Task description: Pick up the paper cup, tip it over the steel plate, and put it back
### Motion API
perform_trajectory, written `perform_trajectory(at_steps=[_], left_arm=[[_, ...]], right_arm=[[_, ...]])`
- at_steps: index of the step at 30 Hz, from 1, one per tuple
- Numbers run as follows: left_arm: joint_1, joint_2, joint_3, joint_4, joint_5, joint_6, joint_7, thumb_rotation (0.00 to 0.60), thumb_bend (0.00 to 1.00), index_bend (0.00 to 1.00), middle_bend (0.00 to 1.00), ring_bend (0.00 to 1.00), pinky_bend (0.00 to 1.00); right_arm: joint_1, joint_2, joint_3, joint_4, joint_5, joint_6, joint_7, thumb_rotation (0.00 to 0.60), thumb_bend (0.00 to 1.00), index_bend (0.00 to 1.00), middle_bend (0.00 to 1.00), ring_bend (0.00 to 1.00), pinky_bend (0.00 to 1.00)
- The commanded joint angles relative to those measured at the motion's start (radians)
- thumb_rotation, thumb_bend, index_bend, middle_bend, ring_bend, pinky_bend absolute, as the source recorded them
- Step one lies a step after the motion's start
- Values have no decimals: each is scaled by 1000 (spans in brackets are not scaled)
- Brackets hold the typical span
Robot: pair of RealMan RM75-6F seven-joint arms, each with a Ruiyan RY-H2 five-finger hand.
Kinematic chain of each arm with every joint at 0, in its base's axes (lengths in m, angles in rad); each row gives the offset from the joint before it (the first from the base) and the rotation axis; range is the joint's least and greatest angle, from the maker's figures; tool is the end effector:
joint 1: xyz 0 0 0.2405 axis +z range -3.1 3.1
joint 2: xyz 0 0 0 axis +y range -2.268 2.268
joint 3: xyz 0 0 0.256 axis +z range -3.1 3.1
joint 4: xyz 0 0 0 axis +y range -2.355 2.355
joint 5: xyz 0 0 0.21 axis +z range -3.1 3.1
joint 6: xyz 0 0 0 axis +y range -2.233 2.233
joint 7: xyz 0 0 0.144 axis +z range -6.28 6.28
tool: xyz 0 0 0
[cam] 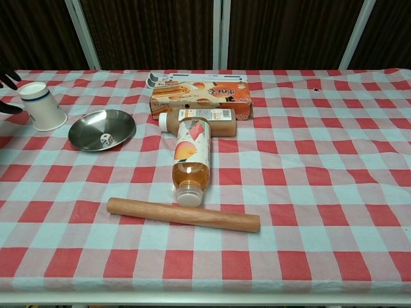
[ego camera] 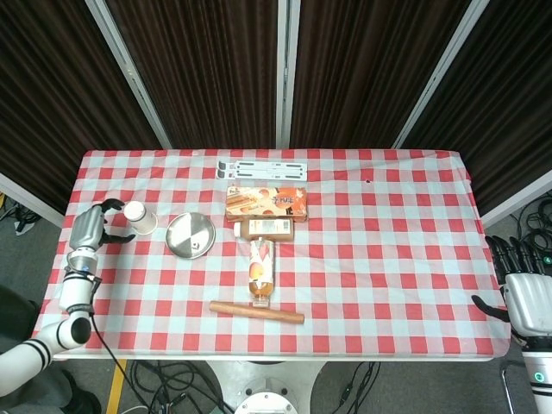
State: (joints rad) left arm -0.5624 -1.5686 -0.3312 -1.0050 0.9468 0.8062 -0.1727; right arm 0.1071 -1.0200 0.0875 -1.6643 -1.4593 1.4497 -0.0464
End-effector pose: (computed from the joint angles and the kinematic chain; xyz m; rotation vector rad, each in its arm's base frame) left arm -0.3185 0.3830 0.0525 -1.1382 -1.4052 -0.9141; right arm -0.3067 -0.1953 0.1888 1.3900 -0.8324 0.8441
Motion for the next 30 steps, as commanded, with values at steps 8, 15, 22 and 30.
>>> perform_trajectory(at_steps=[8, 15, 22, 30], left_arm=[[-82, -78, -45, 162, 5, -162, -164, 600, 96, 255, 266, 203, 353], [-107, -102, -48, 227, 16, -198, -191, 600, 96, 294, 293, 205, 353], [-120, -142, -39, 294, 28, -165, -157, 600, 141, 452, 447, 309, 404], [-118, -109, -41, 229, 60, -135, -163, 600, 233, 549, 616, 434, 582]], right_arm=[[-4, 4, 3, -22, 19, -1, -27, 600, 42, 0, 95, 0, 34], [-3, 3, 4, -27, 23, -5, -33, 600, 42, 0, 95, 0, 34], [-2, 1, 5, -28, 30, -10, -35, 600, 42, 0, 96, 0, 34], [-1, -1, 6, -24, 29, -11, -32, 600, 42, 0, 98, 0, 34]])
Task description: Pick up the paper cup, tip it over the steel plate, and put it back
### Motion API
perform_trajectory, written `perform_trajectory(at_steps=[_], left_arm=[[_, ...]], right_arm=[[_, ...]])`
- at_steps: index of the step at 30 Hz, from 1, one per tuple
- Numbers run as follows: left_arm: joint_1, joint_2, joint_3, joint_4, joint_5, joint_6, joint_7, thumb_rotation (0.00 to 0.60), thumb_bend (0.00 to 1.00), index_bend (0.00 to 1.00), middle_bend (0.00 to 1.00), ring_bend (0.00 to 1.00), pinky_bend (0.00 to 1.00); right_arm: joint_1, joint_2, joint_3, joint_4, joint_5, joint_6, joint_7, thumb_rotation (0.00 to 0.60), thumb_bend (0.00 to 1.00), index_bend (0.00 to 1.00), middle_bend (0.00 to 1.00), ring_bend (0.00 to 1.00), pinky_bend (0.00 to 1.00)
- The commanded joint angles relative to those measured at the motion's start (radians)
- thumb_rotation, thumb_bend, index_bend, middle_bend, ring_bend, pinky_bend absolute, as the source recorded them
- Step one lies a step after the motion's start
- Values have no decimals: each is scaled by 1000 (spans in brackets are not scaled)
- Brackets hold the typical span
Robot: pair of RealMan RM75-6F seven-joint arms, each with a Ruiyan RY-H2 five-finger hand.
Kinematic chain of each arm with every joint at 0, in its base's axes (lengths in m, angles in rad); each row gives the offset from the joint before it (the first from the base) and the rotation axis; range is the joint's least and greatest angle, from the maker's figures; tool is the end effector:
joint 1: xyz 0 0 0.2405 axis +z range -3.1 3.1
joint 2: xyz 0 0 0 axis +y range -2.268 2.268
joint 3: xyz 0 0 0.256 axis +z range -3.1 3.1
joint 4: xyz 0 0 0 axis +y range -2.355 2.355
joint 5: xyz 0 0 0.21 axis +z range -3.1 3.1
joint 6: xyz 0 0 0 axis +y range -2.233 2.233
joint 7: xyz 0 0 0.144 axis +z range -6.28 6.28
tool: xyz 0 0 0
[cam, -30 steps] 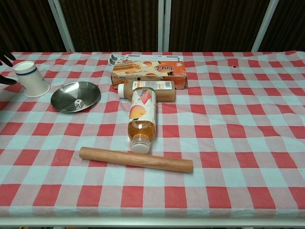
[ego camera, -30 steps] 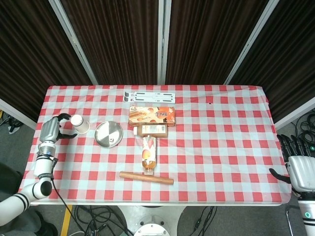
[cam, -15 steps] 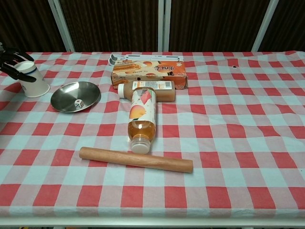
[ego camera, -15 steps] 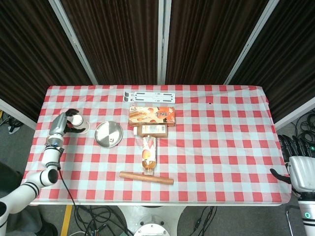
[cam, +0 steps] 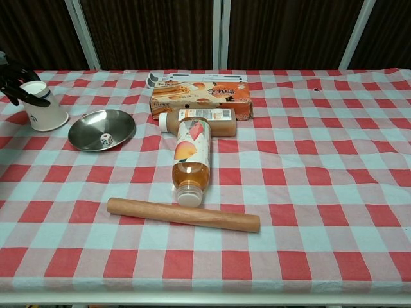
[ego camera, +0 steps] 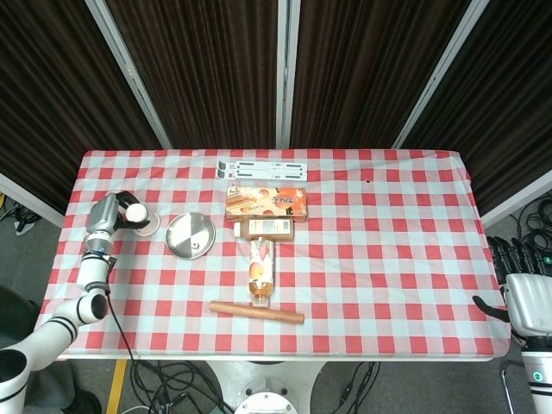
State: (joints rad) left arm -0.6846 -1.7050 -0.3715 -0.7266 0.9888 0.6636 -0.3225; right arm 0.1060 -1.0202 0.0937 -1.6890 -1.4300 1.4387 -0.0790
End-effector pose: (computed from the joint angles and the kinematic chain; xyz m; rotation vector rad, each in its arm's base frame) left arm -0.3079 0.4241 0.0315 -1.1194 -1.4677 -0.9496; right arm -0.3059 -0.1957 0.1871 1.3740 -0.8454 0.8215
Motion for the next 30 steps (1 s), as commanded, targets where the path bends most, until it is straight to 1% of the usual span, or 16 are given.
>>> perform_trajectory(at_steps=[1, 5, 9, 12, 15, 19, 25, 30], left_arm=[[7, 47, 1, -88, 35, 23, -16, 600, 233, 549, 617, 437, 582], [20, 118, 20, -241, 104, 88, 6, 600, 228, 548, 613, 438, 582], [20, 175, 39, -394, 152, 118, 35, 600, 226, 547, 607, 438, 581], [9, 179, 54, -440, 165, 111, 55, 600, 225, 547, 605, 438, 580], [-7, 163, 73, -451, 169, 105, 87, 600, 224, 547, 605, 438, 579], [-27, 122, 93, -425, 163, 99, 131, 600, 223, 546, 604, 438, 578], [-47, 70, 107, -365, 148, 107, 182, 600, 223, 545, 604, 438, 575], [-51, 63, 113, -362, 137, 102, 195, 600, 223, 543, 603, 437, 573]], right_arm=[[0, -1, 1, 1, 0, 0, 1, 600, 42, 0, 98, 0, 34], [5, -4, 1, 5, 0, -8, 1, 600, 42, 0, 99, 0, 34], [11, -9, 1, 10, 0, -17, 6, 600, 42, 0, 98, 0, 34], [10, -8, 0, 12, 2, -19, 8, 600, 42, 0, 99, 0, 34], [10, -6, 0, 13, 5, -20, 10, 600, 42, 0, 98, 0, 34], [8, -5, 0, 15, 7, -20, 13, 600, 42, 0, 98, 0, 34], [7, -6, -1, 20, 9, -20, 19, 600, 42, 0, 99, 0, 34], [7, -6, -1, 20, 11, -23, 19, 600, 42, 0, 98, 0, 34]])
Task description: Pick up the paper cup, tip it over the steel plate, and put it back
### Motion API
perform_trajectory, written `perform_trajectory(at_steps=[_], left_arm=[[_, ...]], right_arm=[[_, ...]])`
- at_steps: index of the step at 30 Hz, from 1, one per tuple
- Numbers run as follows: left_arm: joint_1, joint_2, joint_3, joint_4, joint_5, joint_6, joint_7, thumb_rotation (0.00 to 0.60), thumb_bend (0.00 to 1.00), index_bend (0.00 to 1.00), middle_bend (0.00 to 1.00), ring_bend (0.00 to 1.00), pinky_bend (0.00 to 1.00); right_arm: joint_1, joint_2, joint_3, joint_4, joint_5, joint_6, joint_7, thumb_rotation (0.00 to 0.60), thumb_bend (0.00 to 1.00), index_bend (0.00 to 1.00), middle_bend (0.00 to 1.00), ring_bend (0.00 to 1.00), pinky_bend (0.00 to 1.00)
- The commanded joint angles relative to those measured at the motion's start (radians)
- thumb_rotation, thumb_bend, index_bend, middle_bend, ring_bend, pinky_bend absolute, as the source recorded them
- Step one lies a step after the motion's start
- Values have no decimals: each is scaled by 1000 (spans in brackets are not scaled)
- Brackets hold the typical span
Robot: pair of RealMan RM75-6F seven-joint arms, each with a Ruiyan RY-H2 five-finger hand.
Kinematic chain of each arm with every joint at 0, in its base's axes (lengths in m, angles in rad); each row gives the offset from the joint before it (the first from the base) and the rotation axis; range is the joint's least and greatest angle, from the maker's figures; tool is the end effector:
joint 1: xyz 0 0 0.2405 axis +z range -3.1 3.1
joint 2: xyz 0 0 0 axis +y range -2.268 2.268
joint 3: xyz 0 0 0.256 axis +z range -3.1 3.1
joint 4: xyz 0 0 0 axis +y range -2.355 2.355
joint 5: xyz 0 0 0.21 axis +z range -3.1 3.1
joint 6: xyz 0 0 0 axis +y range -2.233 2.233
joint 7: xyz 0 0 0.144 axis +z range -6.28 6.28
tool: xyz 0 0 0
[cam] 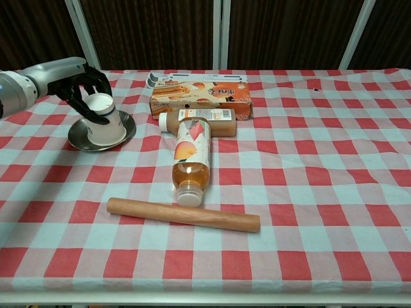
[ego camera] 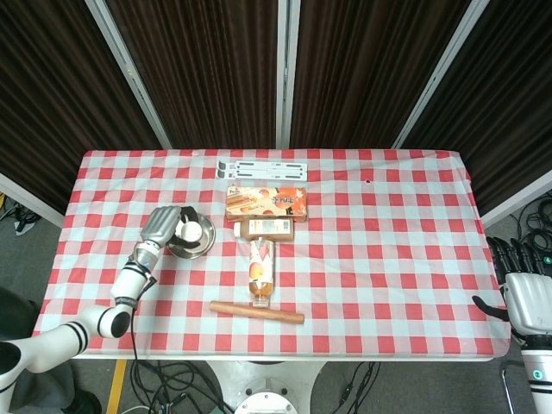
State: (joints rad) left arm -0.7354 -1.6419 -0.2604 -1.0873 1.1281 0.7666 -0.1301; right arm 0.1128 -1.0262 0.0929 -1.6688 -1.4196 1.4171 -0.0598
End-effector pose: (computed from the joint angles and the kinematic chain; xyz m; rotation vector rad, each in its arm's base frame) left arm -0.2103 0.3974 -0.0161 -1.6096 -1.3154 -0.9763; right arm -0.3109 -0.1979 0.1851 1.3761 -0.8661 0.8127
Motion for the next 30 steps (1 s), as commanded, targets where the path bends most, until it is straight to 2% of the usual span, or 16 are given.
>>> perform_trajectory(at_steps=[1, 3, 10, 12, 15, 24, 27, 30], left_arm=[[-1, -1, 3, 1, -5, -2, 4, 600, 222, 543, 602, 437, 572], [-3, -8, 3, 16, -11, -4, 7, 600, 219, 543, 602, 437, 572], [-34, -77, -25, 186, -56, -32, -2, 600, 219, 543, 602, 437, 560], [-36, -83, -33, 204, -61, -38, -17, 600, 219, 543, 602, 437, 560], [-29, -71, -33, 182, -51, -40, -47, 600, 219, 544, 602, 437, 560], [0, 24, 10, -6, 20, -32, -69, 600, 215, 543, 597, 437, 543], [-6, 21, 6, 2, 8, -34, -57, 600, 216, 543, 596, 437, 541], [-21, -14, -4, 72, -24, -42, -35, 600, 217, 543, 596, 437, 542]], right_arm=[[1, -1, 0, 0, 1, -3, 0, 600, 42, 0, 98, 0, 34], [2, -2, 0, 2, 2, -5, 1, 600, 43, 0, 98, 0, 34], [1, 1, 1, 2, 6, -4, 4, 600, 42, 0, 99, 0, 34], [0, 2, 1, 0, 5, -2, 2, 600, 42, 0, 99, 0, 34], [0, 3, 0, -3, 5, -5, -1, 600, 43, 0, 98, 0, 34], [-2, 3, -2, 0, 4, -4, 5, 600, 42, 0, 98, 0, 34], [-3, 4, -2, 0, 4, -1, 6, 600, 43, 0, 99, 0, 34], [-6, 5, -2, -1, 5, 1, 7, 600, 42, 0, 98, 0, 34]])
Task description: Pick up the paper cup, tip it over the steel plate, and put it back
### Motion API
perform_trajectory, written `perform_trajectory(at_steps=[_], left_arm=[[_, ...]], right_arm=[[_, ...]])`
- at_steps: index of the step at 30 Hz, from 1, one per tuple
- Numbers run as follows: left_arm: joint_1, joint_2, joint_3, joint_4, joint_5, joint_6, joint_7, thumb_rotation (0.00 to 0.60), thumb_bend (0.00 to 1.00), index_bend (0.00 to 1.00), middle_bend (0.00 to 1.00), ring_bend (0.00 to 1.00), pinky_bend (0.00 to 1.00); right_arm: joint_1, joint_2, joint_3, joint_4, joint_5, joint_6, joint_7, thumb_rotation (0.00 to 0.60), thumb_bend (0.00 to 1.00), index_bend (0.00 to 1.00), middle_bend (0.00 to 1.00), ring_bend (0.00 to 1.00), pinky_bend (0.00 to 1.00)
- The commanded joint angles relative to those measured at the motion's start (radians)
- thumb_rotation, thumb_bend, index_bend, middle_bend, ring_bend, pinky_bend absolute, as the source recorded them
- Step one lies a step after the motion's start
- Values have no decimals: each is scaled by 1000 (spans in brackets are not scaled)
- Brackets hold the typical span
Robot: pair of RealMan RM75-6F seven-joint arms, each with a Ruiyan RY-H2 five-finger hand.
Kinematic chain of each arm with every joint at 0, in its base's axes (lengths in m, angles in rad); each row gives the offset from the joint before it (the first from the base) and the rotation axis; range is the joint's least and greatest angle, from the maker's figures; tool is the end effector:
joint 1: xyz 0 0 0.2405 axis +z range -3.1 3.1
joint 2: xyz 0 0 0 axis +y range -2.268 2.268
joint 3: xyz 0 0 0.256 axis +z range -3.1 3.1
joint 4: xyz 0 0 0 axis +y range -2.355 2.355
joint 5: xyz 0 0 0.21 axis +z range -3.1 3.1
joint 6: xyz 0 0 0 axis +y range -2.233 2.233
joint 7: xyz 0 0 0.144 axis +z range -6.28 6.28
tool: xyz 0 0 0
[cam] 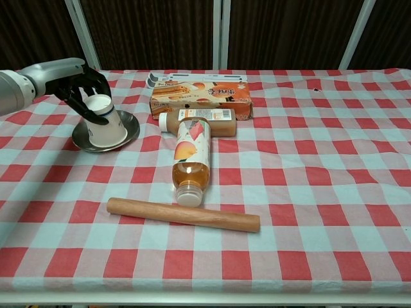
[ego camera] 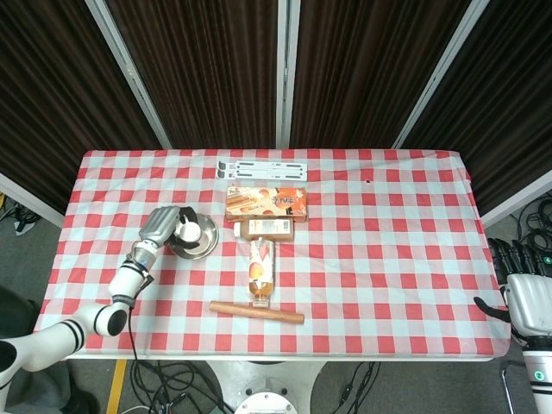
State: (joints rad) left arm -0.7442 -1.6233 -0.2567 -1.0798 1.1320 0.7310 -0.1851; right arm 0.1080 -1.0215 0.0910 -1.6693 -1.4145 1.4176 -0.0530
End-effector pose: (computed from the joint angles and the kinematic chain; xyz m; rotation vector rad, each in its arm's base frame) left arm -0.2137 0.4011 -0.0122 -1.6055 -1.3589 -0.9727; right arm -0.3129 -0.1960 0.1867 1.3682 -0.8739 0.8078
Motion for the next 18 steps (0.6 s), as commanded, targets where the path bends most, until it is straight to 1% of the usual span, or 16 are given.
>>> perform_trajectory(at_steps=[1, 5, 8, 10, 16, 18], left_arm=[[-18, -50, -14, 99, -43, -8, 26, 600, 217, 543, 596, 437, 542], [-30, -97, -31, 188, -65, 10, 42, 600, 218, 543, 596, 437, 541], [-29, -99, -27, 196, -63, 4, 42, 600, 218, 543, 596, 437, 541], [-23, -86, -21, 174, -55, 1, 37, 600, 218, 543, 596, 437, 541], [7, -6, 11, 11, 6, 11, 1, 600, 216, 543, 595, 437, 541], [10, 4, 16, -11, 16, 15, 1, 600, 216, 543, 595, 437, 542]], right_arm=[[-2, 1, 0, 0, 0, 3, 2, 600, 42, 0, 99, 0, 34], [-4, 3, -2, -1, -5, 7, 2, 600, 42, 0, 98, 0, 34], [-4, 4, -3, -1, -5, 4, 2, 600, 42, 0, 99, 0, 34], [-4, 3, -3, -1, -6, 4, 2, 600, 42, 0, 99, 0, 34], [-1, 2, -3, -3, -3, -3, -4, 600, 43, 0, 99, 0, 34], [0, 2, -2, -5, 0, -5, -5, 600, 43, 0, 98, 0, 34]])
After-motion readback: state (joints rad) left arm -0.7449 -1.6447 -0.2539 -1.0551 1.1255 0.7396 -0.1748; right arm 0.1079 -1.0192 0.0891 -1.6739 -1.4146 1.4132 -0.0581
